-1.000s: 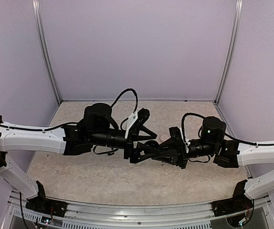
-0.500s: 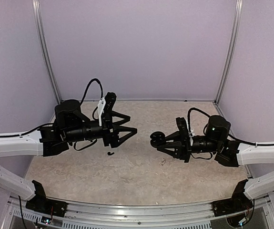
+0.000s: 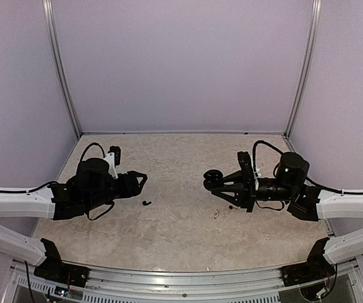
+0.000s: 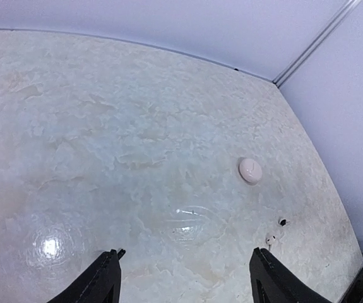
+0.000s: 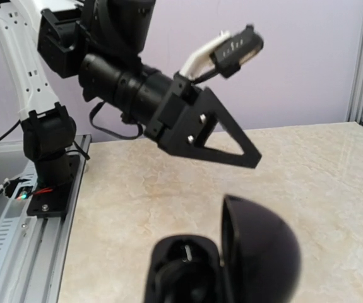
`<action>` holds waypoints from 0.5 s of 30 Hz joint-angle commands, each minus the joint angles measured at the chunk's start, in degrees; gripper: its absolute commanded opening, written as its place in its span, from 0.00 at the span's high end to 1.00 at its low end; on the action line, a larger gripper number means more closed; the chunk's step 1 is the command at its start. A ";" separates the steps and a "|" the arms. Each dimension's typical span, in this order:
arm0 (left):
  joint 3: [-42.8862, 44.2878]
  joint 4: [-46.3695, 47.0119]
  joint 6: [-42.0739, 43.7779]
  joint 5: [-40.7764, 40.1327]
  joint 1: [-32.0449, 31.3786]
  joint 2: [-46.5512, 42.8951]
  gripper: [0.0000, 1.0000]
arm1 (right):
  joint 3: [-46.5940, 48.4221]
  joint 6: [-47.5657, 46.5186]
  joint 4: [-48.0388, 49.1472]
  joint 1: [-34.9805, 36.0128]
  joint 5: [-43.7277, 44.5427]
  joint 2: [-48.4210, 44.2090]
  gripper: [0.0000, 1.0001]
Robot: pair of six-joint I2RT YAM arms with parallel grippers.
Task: Insert the wireless bluetooth earbuds into the charging case
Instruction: Adjust the right earbud at the center of the board.
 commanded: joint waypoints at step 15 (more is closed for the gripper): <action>5.94 -8.93 -18.84 -5.75 0.37 16.85 0.37 | -0.13 -0.66 -2.69 -0.68 1.44 -0.61 1.00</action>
